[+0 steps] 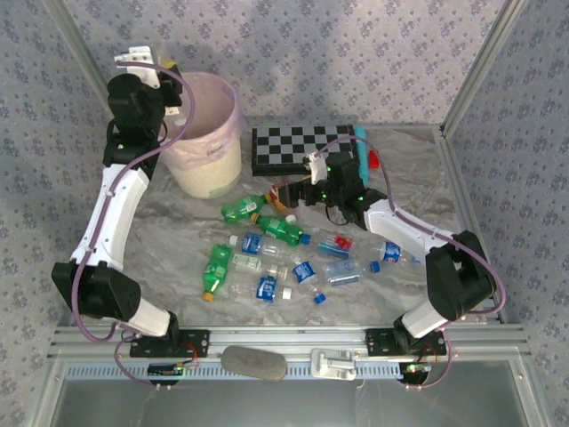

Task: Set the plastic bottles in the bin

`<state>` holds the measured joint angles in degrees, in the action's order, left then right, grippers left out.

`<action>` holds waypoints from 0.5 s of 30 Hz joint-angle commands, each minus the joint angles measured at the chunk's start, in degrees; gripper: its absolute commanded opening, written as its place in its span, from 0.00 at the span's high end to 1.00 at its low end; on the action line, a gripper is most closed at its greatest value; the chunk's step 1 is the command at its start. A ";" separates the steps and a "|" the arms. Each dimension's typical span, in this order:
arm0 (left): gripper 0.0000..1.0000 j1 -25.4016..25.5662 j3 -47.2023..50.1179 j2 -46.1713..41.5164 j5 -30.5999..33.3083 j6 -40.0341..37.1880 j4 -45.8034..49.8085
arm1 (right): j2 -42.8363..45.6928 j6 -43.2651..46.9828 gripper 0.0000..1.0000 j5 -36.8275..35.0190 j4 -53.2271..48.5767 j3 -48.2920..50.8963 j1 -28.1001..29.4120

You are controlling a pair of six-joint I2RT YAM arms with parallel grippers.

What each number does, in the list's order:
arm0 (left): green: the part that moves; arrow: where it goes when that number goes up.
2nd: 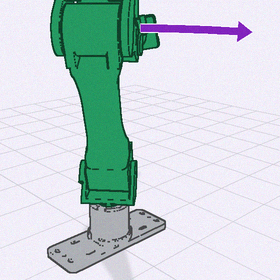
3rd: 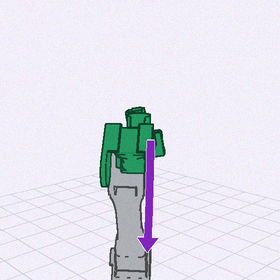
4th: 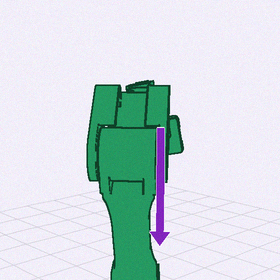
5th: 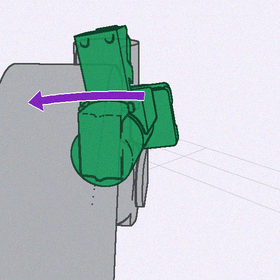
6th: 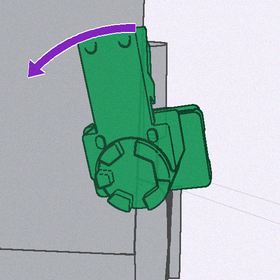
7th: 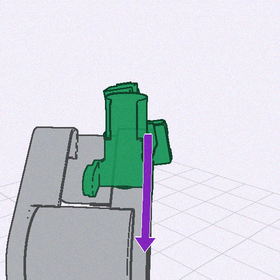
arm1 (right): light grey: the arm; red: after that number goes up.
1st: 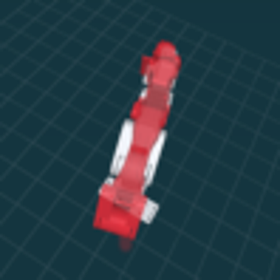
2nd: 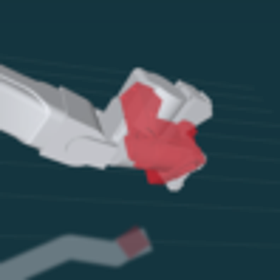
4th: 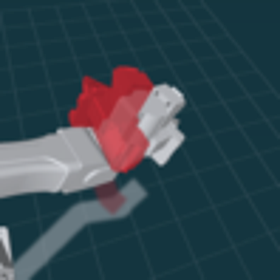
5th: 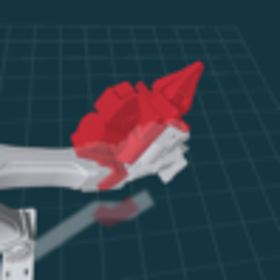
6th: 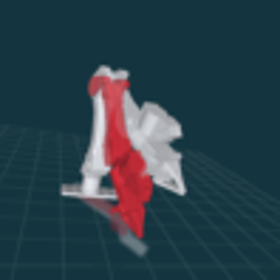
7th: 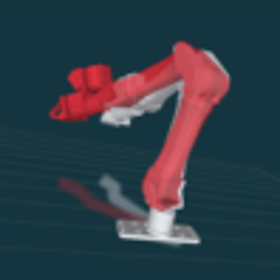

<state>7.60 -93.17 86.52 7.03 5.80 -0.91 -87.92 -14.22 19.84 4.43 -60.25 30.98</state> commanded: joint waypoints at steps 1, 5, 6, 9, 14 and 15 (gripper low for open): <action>0.60 -0.73 -0.02 2.97 0.48 -0.85 0.38 | 2.70 -0.81 0.00 -1.71 -1.59 0.82 -0.31; 0.60 -0.92 -2.59 7.09 -1.05 -0.30 4.77 | 3.46 -0.89 0.00 -2.39 -1.76 1.66 -0.45; 0.60 -0.90 -3.46 8.31 -1.53 -0.27 6.24 | 3.70 -0.90 0.00 -2.44 -1.73 1.78 -0.42; 0.59 -0.92 -6.34 11.83 -2.40 0.35 11.11 | 3.73 -0.99 0.00 -2.61 -1.87 2.06 -0.51; 0.55 -0.89 -9.31 15.72 -3.46 1.36 16.57 | 3.94 -0.90 0.00 -2.99 -2.15 2.33 -0.60; 0.53 -0.92 -9.41 16.02 -3.59 1.57 16.78 | 4.01 -0.90 0.00 -3.06 -2.26 2.33 -0.60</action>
<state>7.11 -98.96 102.67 4.75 6.48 13.17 -85.47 -14.59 17.76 3.16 -58.63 30.70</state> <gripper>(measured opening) 0.469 0.999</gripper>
